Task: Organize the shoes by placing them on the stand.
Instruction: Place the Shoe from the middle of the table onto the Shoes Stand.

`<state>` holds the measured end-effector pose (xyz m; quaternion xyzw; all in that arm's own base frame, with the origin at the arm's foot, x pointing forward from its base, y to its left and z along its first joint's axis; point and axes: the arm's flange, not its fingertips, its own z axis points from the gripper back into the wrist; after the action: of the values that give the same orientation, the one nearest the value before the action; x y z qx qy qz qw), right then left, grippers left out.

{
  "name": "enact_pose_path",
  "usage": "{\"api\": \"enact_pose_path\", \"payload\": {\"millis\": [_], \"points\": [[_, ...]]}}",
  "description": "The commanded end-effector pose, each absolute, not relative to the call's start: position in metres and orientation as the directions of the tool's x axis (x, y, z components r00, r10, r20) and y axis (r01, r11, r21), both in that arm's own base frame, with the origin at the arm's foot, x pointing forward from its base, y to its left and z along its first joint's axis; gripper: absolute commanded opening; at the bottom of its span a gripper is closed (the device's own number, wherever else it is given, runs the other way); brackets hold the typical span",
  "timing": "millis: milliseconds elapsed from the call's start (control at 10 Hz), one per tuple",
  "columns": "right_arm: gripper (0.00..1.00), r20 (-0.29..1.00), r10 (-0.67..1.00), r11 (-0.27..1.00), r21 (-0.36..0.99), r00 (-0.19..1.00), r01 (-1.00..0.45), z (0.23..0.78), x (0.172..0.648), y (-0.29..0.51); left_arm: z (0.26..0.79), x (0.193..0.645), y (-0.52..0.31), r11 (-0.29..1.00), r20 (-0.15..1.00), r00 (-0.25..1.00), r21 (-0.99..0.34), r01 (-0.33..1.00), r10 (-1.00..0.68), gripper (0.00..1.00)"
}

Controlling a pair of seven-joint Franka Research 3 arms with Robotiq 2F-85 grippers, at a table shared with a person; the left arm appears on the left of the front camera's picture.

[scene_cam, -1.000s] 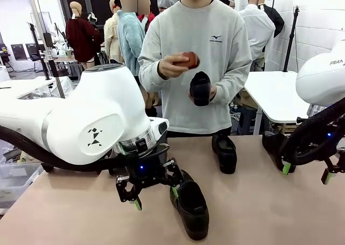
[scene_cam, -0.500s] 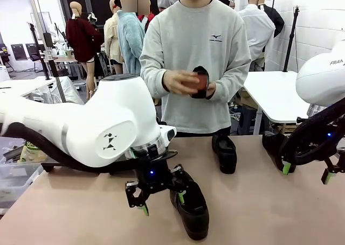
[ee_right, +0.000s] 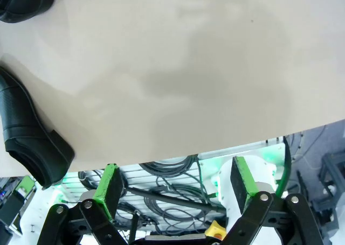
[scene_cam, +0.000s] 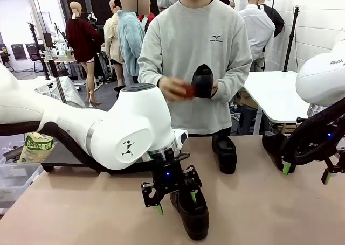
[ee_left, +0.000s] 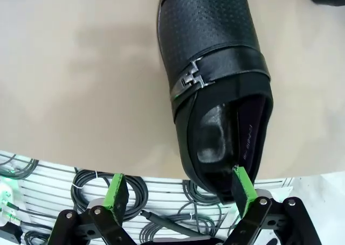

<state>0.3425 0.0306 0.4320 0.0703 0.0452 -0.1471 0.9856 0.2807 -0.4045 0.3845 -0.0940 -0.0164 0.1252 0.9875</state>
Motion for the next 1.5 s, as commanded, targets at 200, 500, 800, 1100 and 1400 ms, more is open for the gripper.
{"api": "enact_pose_path", "payload": {"millis": [200, 500, 800, 1100, 1400], "points": [[1.00, -0.109, -0.289, 0.946, 0.121, 0.951, 0.301, 0.433, 0.342, 0.030, 0.358, 0.288, -0.425, 0.941, -0.002, 0.951, -0.147, -0.306, 0.309, 1.00], [1.00, -0.109, -0.289, 0.946, 0.121, 0.951, 0.301, 0.433, 0.342, 0.030, 0.358, 0.289, -0.425, 0.935, -0.015, 0.948, -0.158, -0.317, 0.319, 0.58], [1.00, -0.109, -0.289, 0.946, 0.121, 0.951, 0.301, 0.433, 0.342, 0.030, 0.359, 0.288, -0.423, 0.930, -0.017, 0.944, -0.165, -0.328, 0.330, 0.00], [1.00, -0.109, -0.289, 0.946, 0.121, 0.951, 0.301, 0.433, 0.342, 0.030, 0.357, 0.291, -0.423, 0.929, -0.020, 0.947, -0.189, -0.317, 0.319, 0.00], [1.00, -0.109, -0.289, 0.946, 0.121, 0.951, 0.301, 0.433, 0.342, 0.030, 0.355, 0.291, -0.423, 0.927, -0.023, 0.949, -0.205, -0.313, 0.315, 0.00]]}}
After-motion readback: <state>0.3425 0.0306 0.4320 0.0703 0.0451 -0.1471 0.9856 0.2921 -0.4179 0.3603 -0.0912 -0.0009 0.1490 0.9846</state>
